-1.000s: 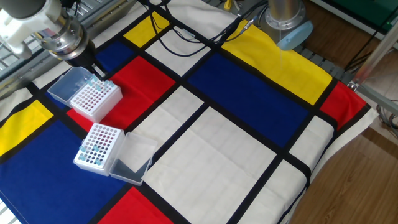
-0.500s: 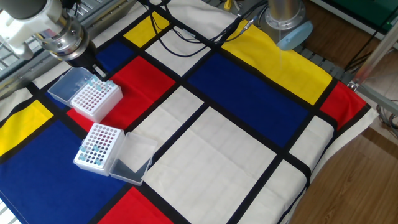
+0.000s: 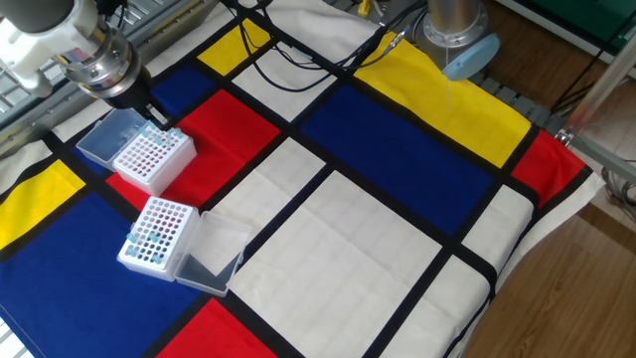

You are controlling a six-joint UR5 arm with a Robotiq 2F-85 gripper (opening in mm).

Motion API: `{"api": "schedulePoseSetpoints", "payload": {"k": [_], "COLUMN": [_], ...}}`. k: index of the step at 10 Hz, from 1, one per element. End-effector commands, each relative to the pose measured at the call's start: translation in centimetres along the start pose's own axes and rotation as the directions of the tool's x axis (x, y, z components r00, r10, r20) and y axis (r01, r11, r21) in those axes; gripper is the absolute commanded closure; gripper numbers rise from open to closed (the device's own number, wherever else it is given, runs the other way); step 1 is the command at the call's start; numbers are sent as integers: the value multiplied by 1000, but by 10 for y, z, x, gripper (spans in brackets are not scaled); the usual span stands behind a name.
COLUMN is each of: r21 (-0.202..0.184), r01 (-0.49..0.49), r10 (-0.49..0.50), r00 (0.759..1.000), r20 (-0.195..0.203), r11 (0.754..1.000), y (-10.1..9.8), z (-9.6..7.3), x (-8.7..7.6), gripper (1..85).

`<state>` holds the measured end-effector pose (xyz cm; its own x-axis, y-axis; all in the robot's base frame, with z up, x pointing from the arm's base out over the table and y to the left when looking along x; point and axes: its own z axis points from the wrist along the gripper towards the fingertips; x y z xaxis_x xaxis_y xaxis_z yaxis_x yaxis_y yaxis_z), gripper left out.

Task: Transfer all medium pipette tips from one holder to another

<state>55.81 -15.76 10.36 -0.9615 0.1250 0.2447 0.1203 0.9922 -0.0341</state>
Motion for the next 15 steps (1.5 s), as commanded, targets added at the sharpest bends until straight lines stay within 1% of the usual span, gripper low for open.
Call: {"api": "schedulePoseSetpoints", "payload": {"k": [1,4,6,7,9,11,15], "r21": [-34,-20,-8,-5,-8,-8,5], "r01": [16,44,73,96,115,152,201], "r10": [-16,-44,-73,-96,-115,-152,-201], "r00": [1000,999,997,995,993,988,979], "r20": [12,6,4,-4,-8,-5,-5], "r11": [999,999,997,995,993,988,979], "y": [6,2,-1,-2,-2,-2,-5], "z": [1,1,1,1,1,0,0], "x": [-5,-4,-5,-3,-1,-2,-2], "gripper": [840,840,840,840,803,730,677]}}
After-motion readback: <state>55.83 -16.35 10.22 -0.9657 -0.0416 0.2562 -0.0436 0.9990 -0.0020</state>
